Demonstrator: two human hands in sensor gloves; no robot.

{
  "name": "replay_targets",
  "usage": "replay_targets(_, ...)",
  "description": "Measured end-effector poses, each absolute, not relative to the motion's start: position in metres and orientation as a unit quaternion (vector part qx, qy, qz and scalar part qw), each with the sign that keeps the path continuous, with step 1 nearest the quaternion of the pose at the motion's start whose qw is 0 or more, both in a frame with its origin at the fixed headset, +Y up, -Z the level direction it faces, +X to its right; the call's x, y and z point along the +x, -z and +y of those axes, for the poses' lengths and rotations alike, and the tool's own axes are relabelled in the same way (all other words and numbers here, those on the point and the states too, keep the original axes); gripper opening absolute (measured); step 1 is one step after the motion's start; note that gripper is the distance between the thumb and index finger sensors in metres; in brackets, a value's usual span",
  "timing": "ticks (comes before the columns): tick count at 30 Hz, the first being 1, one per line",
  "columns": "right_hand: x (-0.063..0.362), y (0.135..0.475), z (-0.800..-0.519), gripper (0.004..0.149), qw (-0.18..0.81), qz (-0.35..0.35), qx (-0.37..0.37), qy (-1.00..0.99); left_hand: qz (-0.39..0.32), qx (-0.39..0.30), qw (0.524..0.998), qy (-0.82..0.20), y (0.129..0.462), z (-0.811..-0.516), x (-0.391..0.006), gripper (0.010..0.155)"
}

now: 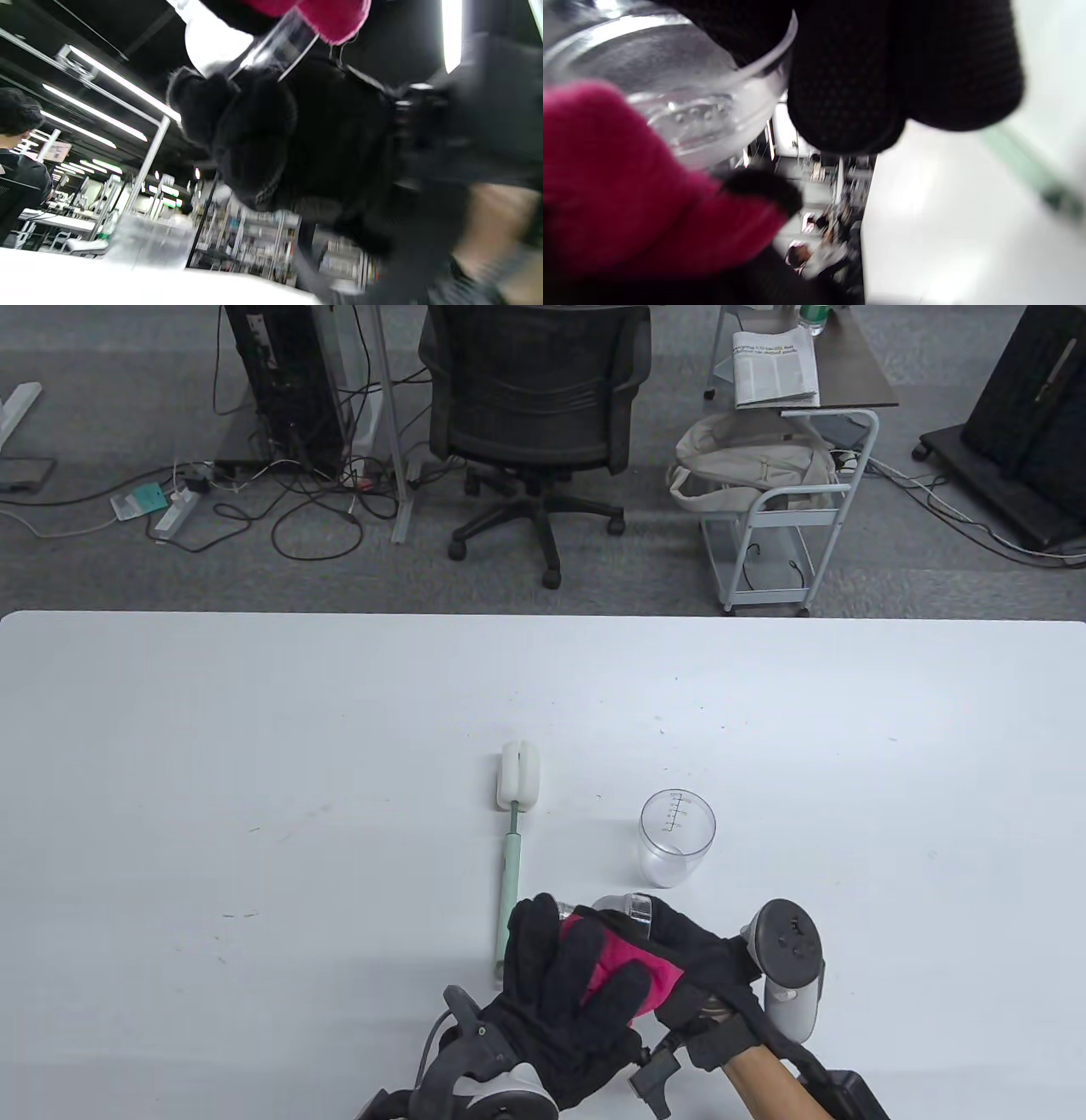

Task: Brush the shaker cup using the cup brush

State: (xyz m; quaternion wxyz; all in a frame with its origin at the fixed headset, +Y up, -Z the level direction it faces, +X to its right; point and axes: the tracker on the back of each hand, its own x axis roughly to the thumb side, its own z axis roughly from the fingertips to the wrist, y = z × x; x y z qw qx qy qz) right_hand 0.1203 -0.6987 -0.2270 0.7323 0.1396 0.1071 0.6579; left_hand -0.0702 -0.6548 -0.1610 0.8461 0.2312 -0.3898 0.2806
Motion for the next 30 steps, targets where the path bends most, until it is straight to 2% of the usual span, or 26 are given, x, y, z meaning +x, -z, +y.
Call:
replay_targets(2,0.111,0.225,-0.701,0.040,0.764,0.124,0.153,-0.614,-0.381,0.193,0.815,-0.392,0.170,-0.657,-0.078,0.068)
replay_targets(4,0.105,0.223,-0.698,0.039,0.774,0.118,0.172,-0.597,-0.402,0.117,0.745,-0.520,0.180,-0.661,-0.083,0.072)
replay_targets(6,0.106,0.222,-0.695,0.039,0.743,0.073,0.216,-0.629,-0.406,0.054,0.671,-0.618,0.189,-0.665,-0.088,0.075)
replay_targets(10,0.113,0.223,-0.687,0.038,0.705,0.018,0.213,-0.676,-0.377,-0.002,0.606,-0.700,0.199,-0.672,-0.094,0.070)
replay_targets(12,0.119,0.225,-0.682,0.038,0.670,0.009,0.218,-0.710,-0.348,-0.004,0.617,-0.705,0.200,-0.672,-0.098,0.066)
replay_targets(14,0.122,0.223,-0.674,0.038,0.600,-0.031,0.238,-0.763,-0.316,-0.016,0.642,-0.698,0.201,-0.669,-0.103,0.060)
replay_targets(18,0.115,0.208,-0.654,0.039,0.383,-0.146,0.283,-0.867,-0.254,-0.088,0.754,-0.599,0.202,-0.668,-0.107,0.057)
replay_targets(20,0.107,0.200,-0.650,0.040,0.290,-0.193,0.284,-0.893,-0.251,-0.063,0.821,-0.509,0.199,-0.666,-0.106,0.058)
replay_targets(22,0.101,0.196,-0.649,0.040,0.224,-0.234,0.275,-0.905,-0.247,-0.007,0.856,-0.454,0.191,-0.663,-0.098,0.064)
replay_targets(23,0.100,0.196,-0.650,0.040,0.206,-0.245,0.262,-0.911,-0.274,0.020,0.872,-0.406,0.185,-0.662,-0.092,0.068)
replay_targets(26,0.110,0.203,-0.653,0.039,0.248,-0.231,0.220,-0.915,-0.344,0.069,0.879,-0.322,0.175,-0.660,-0.079,0.071)
replay_targets(28,0.125,0.211,-0.656,0.039,0.355,-0.184,0.178,-0.899,-0.401,0.086,0.863,-0.294,0.167,-0.658,-0.070,0.069)
replay_targets(30,0.136,0.219,-0.663,0.039,0.496,-0.103,0.158,-0.848,-0.412,0.137,0.863,-0.258,0.161,-0.656,-0.068,0.066)
